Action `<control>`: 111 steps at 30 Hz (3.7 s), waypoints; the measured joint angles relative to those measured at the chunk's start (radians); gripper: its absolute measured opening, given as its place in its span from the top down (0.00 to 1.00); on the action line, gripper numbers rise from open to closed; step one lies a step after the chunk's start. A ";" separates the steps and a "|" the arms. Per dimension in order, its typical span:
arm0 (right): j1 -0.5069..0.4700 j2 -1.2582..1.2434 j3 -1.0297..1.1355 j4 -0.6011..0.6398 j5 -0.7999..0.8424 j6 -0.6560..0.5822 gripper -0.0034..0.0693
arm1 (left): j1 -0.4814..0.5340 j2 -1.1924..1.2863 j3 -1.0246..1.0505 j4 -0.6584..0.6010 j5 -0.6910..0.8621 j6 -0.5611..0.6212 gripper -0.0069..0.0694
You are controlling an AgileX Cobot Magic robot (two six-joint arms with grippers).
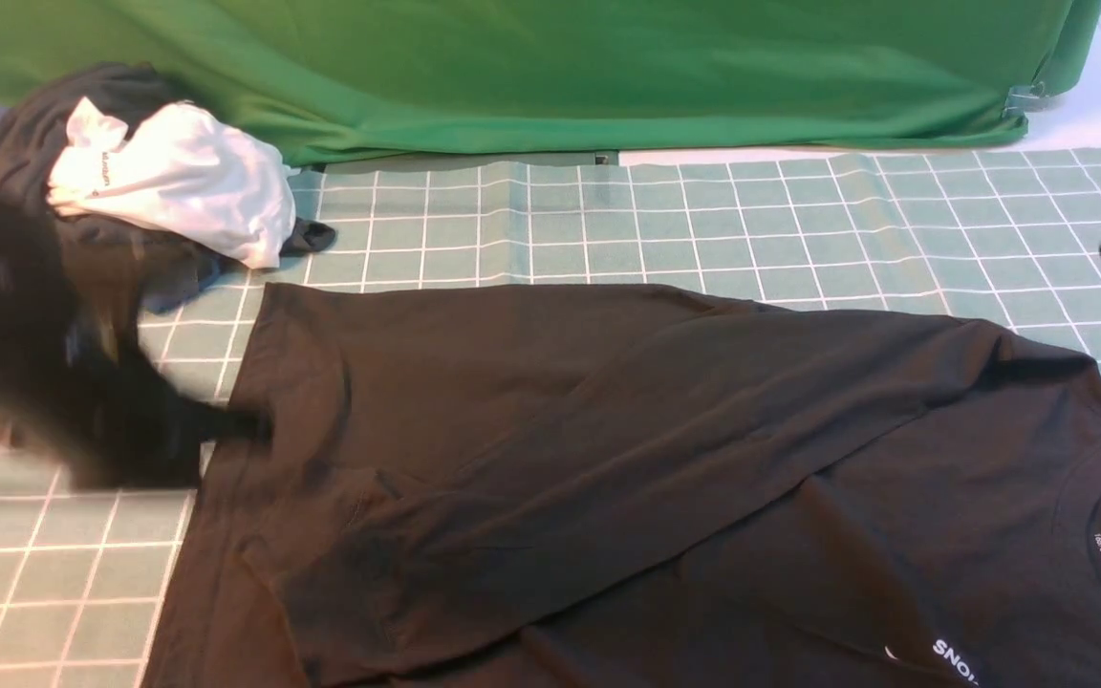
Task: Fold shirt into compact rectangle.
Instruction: 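Fold the black garment in half by bringing its near edge over to the far edge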
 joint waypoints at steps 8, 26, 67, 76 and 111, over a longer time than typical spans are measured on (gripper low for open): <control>0.000 0.013 0.029 -0.003 -0.098 0.000 0.96 | 0.076 0.298 -0.411 -0.021 0.035 0.045 0.88; 0.000 0.024 0.029 -0.005 -0.125 -0.001 0.96 | 0.076 0.810 -0.781 0.029 -0.027 0.052 0.14; 0.012 0.801 -0.406 -0.042 -0.139 -0.127 0.71 | 0.076 0.727 -0.790 0.126 -0.024 0.083 0.87; 0.013 0.804 -0.515 -0.037 -0.305 -0.062 0.92 | 0.085 0.729 -0.840 0.194 -0.095 0.017 0.87; 0.013 0.160 -0.363 -0.039 0.170 0.064 0.94 | 0.049 0.022 -0.220 -0.021 0.317 0.004 0.90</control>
